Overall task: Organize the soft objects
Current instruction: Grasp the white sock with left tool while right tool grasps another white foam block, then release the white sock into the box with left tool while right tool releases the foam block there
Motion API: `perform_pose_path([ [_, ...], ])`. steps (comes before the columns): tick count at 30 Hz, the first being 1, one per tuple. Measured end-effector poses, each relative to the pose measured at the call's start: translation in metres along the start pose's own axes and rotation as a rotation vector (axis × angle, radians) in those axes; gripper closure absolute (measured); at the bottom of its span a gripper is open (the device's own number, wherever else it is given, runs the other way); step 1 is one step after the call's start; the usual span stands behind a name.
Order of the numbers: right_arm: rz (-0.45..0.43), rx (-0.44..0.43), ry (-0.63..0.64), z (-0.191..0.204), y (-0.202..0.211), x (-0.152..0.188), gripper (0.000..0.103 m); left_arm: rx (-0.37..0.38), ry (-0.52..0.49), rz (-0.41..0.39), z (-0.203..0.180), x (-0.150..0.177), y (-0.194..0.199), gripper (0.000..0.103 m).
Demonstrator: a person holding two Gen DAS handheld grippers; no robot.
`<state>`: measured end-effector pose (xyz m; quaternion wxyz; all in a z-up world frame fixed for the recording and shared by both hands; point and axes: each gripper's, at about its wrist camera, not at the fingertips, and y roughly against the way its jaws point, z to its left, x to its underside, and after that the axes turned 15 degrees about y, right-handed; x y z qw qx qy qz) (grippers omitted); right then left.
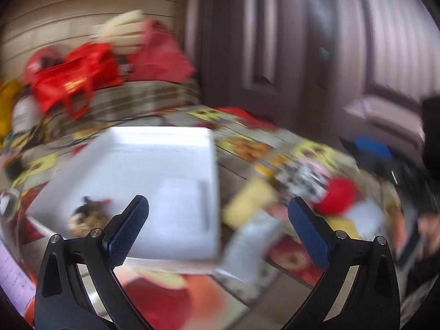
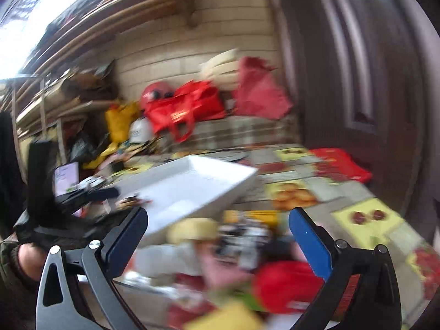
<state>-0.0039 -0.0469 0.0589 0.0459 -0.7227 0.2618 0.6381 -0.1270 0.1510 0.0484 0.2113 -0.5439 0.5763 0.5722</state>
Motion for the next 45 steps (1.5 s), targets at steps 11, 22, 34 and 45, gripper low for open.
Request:
perform_pose_path([
  [11,0.32,-0.271,0.103,-0.064,0.002,0.045,0.001,0.098,-0.157,0.253,-0.042,0.022,-0.032,0.018],
  [22,0.492,-0.409,0.302,-0.026,-0.024,0.068,0.028,0.036,-0.223,0.349,-0.053,0.036,-0.05,0.019],
  [34,0.26,-0.486,0.122,-0.056,0.025,0.04,0.049,0.04,-0.282,0.344,-0.066,0.049,-0.038,0.067],
  [45,0.01,-0.517,0.035,0.012,0.006,-0.001,0.049,-0.009,-0.011,-0.003,-0.013,0.019,0.018,0.067],
])
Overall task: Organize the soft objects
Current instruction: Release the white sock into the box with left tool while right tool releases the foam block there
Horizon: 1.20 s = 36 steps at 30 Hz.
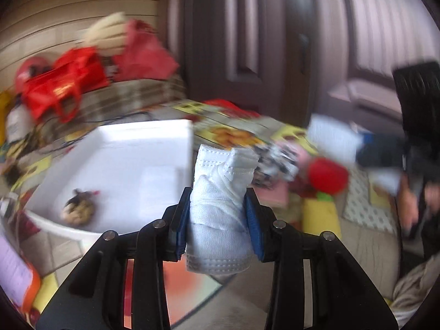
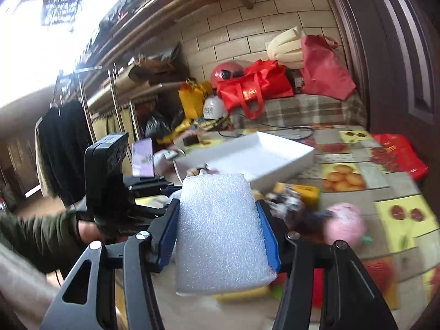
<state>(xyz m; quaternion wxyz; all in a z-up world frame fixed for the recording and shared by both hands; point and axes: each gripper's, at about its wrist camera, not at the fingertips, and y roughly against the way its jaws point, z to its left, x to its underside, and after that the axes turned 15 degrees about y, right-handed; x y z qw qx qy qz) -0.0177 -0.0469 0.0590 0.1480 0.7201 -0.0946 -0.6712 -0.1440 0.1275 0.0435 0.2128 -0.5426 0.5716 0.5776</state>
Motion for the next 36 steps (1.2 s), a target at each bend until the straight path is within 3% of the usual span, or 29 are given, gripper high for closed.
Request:
perform_pose_path([
  [3,0.028,-0.013,-0.023,0.012,-0.031,0.003,0.049,-0.088,0.005,-0.065,0.013,-0.005,0.006,0.067],
  [6,0.042,-0.028,-0.05,0.019,-0.046,0.001,0.05,-0.141,0.072,-0.106,0.034,-0.009,0.012,0.067],
  [15,0.052,0.093,0.035,0.032,-0.08,-0.011,0.05,-0.325,0.154,-0.173,0.095,-0.027,0.007,0.067],
  [18,0.054,0.179,0.081,0.036,-0.1,-0.016,0.05,-0.372,0.146,-0.16,0.107,-0.035,-0.008,0.067],
  [24,0.057,0.247,0.101,0.031,-0.14,-0.031,0.05,-0.414,0.16,-0.098,0.12,-0.049,-0.044,0.067],
  [31,0.107,0.293,0.001,0.003,-0.177,-0.041,0.049,-0.465,0.233,-0.036,0.136,-0.056,-0.061,0.067],
  [36,0.138,0.307,-0.05,-0.007,-0.184,-0.041,0.047,-0.521,0.197,-0.023,0.129,-0.055,-0.068,0.066],
])
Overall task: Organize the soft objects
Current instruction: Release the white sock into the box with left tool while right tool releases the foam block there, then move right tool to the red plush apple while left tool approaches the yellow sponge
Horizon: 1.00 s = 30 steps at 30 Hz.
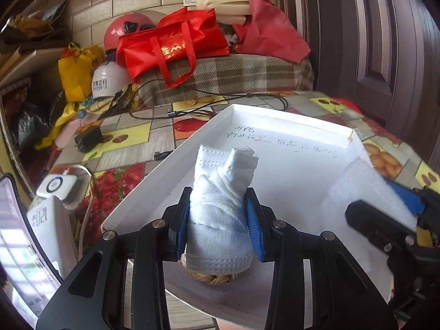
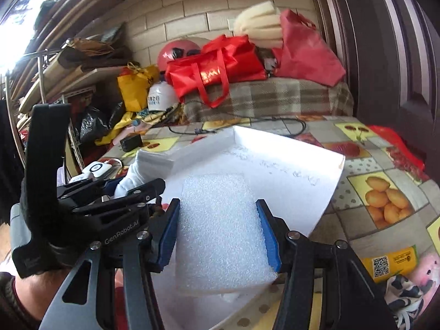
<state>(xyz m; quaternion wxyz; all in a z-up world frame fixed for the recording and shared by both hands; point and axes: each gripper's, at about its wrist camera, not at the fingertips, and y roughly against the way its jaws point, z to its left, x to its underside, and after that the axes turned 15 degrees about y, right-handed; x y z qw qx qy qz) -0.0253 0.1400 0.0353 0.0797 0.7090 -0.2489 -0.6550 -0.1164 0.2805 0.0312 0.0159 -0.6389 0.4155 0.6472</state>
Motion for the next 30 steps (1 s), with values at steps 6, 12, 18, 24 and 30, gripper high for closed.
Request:
perform_pose_path([
  [6,-0.021,0.052,-0.042,-0.006,0.006,0.001,0.0,-0.064,0.059,-0.086,0.012,-0.002,0.014,0.001],
  [12,-0.077,0.069,-0.031,-0.004,0.016,0.001,0.0,-0.056,0.068,-0.172,0.014,0.0,0.031,0.0],
  [18,-0.117,0.087,0.008,0.002,0.024,-0.001,0.0,-0.048,0.091,-0.204,0.019,0.0,0.038,0.0],
  [24,-0.126,0.087,-0.003,-0.001,0.032,0.002,0.0,-0.023,0.091,-0.186,0.013,0.007,0.045,0.0],
  [30,-0.129,0.088,-0.044,-0.012,0.05,0.015,0.0,0.084,0.085,-0.121,0.003,0.022,0.061,0.0],
])
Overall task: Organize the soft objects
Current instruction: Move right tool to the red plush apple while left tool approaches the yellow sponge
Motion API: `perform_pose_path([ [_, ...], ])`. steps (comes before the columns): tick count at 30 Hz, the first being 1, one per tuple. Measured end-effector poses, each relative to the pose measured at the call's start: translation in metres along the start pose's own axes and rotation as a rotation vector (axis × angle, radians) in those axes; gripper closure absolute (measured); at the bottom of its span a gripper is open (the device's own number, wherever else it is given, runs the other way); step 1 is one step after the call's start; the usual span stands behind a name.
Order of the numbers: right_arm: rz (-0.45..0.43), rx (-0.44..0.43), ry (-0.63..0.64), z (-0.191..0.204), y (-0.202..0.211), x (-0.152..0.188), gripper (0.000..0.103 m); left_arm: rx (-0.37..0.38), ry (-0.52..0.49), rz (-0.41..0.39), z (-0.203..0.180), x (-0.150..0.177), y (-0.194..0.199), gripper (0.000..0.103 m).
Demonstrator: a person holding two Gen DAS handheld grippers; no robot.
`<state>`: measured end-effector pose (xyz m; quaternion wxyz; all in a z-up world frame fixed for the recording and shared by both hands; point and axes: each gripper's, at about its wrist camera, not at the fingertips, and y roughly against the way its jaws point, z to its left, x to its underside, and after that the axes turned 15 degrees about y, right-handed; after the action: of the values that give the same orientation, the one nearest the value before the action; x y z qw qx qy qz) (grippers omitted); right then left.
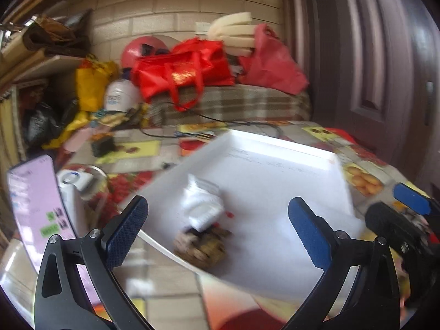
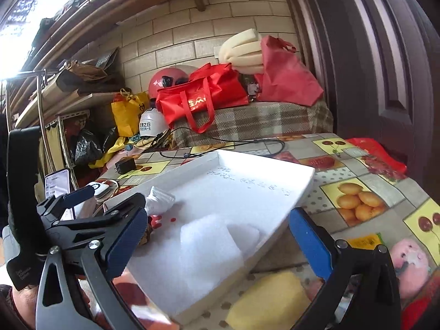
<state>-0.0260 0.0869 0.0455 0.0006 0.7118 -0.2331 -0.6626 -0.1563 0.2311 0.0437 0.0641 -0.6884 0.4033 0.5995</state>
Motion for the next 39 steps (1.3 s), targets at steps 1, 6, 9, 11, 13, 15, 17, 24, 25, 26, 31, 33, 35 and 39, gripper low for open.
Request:
perform_pose_path([
  [1,0.004,0.003,-0.013,-0.004,0.005,0.003,0.0,0.034,-0.008,0.023,-0.004,0.004,0.004,0.0],
  [6,0.039,0.034,-0.14,-0.047,0.029,0.02,0.0,0.311,-0.117,0.31,-0.041,0.04,0.02,0.0],
  [9,0.037,0.117,-0.213,-0.082,0.046,0.03,0.0,0.455,-0.3,0.41,-0.074,0.065,0.044,0.0],
  [11,0.022,0.181,-0.245,-0.103,0.055,0.035,0.0,0.548,-0.393,0.579,-0.096,0.089,0.047,0.001],
  [13,0.016,0.196,-0.265,-0.112,0.059,0.037,0.0,0.553,-0.542,0.614,-0.12,0.111,0.058,0.001],
  [15,0.016,0.19,-0.295,-0.119,0.06,0.041,0.0,0.551,-0.654,0.629,-0.137,0.126,0.066,0.001],
  [17,0.022,0.184,-0.315,-0.123,0.058,0.043,0.0,0.576,-0.636,0.671,-0.144,0.128,0.062,0.001],
  [24,0.028,0.151,-0.342,-0.128,0.059,0.048,0.0,0.567,-0.638,0.663,-0.149,0.127,0.059,0.001],
  [25,0.033,0.147,-0.35,-0.13,0.059,0.049,0.0,0.567,-0.638,0.663,-0.147,0.126,0.059,0.001],
  [26,0.04,0.142,-0.358,-0.131,0.057,0.05,0.0,0.567,-0.638,0.663,-0.148,0.126,0.059,0.001],
  [31,0.071,0.113,-0.399,-0.136,0.051,0.054,0.0,0.567,-0.638,0.662,-0.147,0.126,0.06,0.001],
  [33,0.067,0.117,-0.404,-0.136,0.053,0.055,0.0,0.567,-0.638,0.663,-0.147,0.126,0.06,0.001],
  [35,0.068,0.115,-0.398,-0.135,0.053,0.054,0.0,0.567,-0.638,0.663,-0.148,0.126,0.061,0.001],
  [39,0.054,0.116,-0.392,-0.133,0.056,0.053,0.0,0.567,-0.637,0.663,-0.147,0.126,0.06,0.001],
])
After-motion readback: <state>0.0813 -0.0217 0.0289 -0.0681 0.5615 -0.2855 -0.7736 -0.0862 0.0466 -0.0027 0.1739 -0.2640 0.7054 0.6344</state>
